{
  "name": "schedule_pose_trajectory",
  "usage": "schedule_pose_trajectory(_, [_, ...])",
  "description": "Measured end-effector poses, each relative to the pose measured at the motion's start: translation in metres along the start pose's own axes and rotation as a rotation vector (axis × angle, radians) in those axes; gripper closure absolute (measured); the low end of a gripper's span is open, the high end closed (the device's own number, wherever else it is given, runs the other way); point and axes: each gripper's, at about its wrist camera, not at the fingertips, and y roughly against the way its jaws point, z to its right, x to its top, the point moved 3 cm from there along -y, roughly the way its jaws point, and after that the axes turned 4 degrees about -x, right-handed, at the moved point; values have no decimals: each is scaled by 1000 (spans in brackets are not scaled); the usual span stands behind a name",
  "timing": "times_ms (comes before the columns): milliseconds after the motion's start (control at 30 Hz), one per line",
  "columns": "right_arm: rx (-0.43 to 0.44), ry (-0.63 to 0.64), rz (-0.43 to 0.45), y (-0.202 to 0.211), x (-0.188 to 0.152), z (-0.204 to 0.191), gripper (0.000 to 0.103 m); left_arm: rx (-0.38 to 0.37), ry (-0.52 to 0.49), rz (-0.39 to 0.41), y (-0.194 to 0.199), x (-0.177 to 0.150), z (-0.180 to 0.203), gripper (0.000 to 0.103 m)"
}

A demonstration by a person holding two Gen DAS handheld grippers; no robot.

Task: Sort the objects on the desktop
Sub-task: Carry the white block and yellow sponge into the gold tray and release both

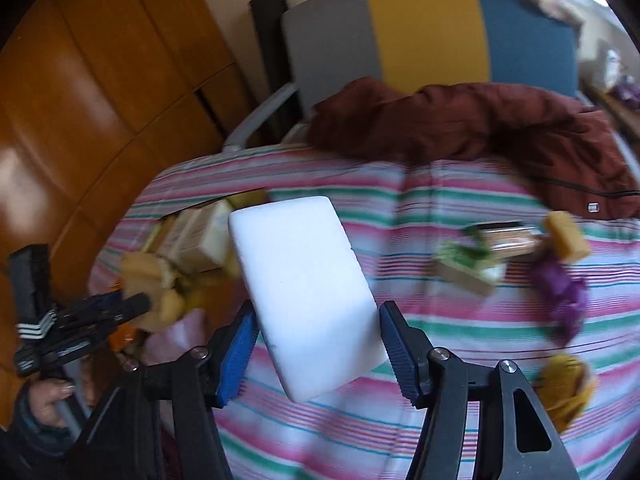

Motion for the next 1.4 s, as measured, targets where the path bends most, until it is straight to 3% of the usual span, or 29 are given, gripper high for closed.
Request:
schedule_pose_trajectory(133, [91, -3, -28, -23, 3, -50, 40, 33, 55, 12, 3, 2, -25, 39])
schedule_pose_trajectory(267, [151, -32, -55, -48, 3, -88, 26, 56, 93, 19, 8, 1, -41, 32])
schedule_pose_trajectory(333, [163, -28, -69, -56, -1, -99, 24, 72, 101, 22, 12, -1, -50, 24])
schedule_pose_trajectory(667, [119, -16, -128, -64, -28, -89, 23, 107, 98, 28, 21, -21, -58, 24])
schedule_pose_trajectory(1400, [-72, 154, -61, -47, -54, -90, 17, 213, -19, 94, 48, -28, -26, 24])
